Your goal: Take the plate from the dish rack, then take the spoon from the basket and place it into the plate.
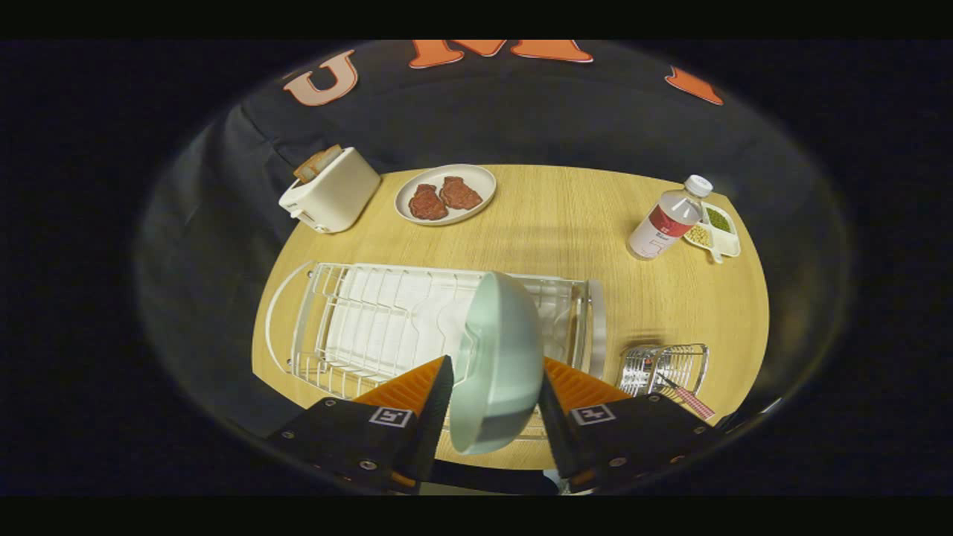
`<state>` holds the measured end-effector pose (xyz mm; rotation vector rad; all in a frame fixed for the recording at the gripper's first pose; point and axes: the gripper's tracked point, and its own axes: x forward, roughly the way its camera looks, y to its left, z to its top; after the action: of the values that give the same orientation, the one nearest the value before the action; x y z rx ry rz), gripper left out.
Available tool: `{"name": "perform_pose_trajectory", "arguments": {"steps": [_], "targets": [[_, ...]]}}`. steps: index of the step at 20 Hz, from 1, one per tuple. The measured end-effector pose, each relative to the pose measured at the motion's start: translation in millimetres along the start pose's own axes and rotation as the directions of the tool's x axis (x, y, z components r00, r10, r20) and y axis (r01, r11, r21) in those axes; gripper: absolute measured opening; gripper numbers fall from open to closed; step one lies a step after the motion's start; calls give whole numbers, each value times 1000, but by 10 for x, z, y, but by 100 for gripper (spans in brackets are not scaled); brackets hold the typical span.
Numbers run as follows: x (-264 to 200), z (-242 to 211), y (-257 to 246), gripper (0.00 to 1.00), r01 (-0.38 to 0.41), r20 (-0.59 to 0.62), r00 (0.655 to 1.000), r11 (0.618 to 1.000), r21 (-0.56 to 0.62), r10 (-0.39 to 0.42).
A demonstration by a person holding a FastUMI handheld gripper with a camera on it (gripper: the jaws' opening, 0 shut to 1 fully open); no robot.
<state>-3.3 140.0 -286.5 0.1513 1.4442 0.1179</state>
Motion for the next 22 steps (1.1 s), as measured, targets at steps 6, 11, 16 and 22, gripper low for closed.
{"name": "perform_pose_trajectory", "arguments": {"steps": [6, 11, 16, 22], "targets": [[73, -202, 22, 41, 110, -73, 991, 994, -28, -112], [-3, -160, -29, 34, 173, -72, 983, 985, 25, -171], [-195, 80, -273, 30, 282, 40, 959, 959, -4, -282], [-389, 97, -353, 26, 280, 82, 957, 960, -7, -278]]}}
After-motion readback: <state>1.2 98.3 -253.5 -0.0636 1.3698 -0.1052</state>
